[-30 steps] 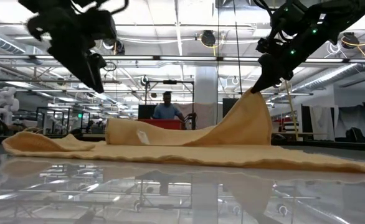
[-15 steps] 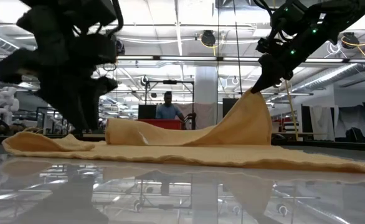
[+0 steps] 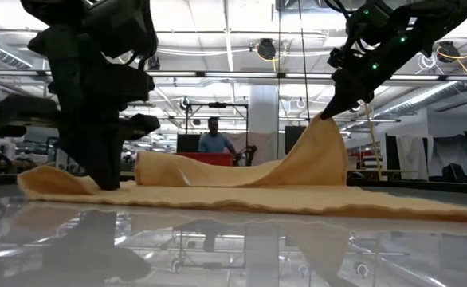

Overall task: Roll towel
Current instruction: Roll the yellow towel

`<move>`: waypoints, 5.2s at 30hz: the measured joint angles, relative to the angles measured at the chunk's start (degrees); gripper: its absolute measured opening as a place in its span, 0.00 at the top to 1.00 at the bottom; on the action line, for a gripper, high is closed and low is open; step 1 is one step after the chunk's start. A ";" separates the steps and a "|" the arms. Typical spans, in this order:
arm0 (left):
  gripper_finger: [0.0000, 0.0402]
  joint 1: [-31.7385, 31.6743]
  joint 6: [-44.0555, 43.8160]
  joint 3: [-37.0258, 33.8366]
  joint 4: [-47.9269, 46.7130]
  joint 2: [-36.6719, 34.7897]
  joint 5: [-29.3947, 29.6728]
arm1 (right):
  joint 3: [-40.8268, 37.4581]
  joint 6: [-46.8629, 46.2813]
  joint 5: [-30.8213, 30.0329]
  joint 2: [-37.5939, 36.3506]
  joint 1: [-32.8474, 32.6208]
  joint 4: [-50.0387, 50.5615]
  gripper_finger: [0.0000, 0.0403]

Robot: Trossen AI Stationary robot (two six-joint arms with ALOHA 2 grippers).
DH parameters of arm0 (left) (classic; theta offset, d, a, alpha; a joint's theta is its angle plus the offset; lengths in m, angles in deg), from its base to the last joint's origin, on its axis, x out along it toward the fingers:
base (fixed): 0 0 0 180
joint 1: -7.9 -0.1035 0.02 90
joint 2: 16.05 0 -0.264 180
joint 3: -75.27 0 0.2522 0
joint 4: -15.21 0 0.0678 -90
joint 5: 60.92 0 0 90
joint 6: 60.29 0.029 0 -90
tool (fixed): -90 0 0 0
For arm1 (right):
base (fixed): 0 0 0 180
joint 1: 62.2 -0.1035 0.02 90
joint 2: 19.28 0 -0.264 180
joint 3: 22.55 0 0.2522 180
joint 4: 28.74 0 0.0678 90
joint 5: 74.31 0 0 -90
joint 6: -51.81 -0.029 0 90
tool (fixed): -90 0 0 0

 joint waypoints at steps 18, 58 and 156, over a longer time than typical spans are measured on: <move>1.00 14.22 -29.89 2.31 -20.68 -20.08 12.44 | 0.01 2.77 -0.62 -0.07 2.26 -0.52 1.00; 0.52 12.02 -50.04 -2.81 -33.60 -20.34 -0.33 | 0.01 4.00 2.76 -2.08 4.04 0.67 1.00; 0.98 -19.54 47.44 5.29 35.21 -16.83 44.25 | 15.48 17.24 8.13 -7.75 11.72 7.39 1.00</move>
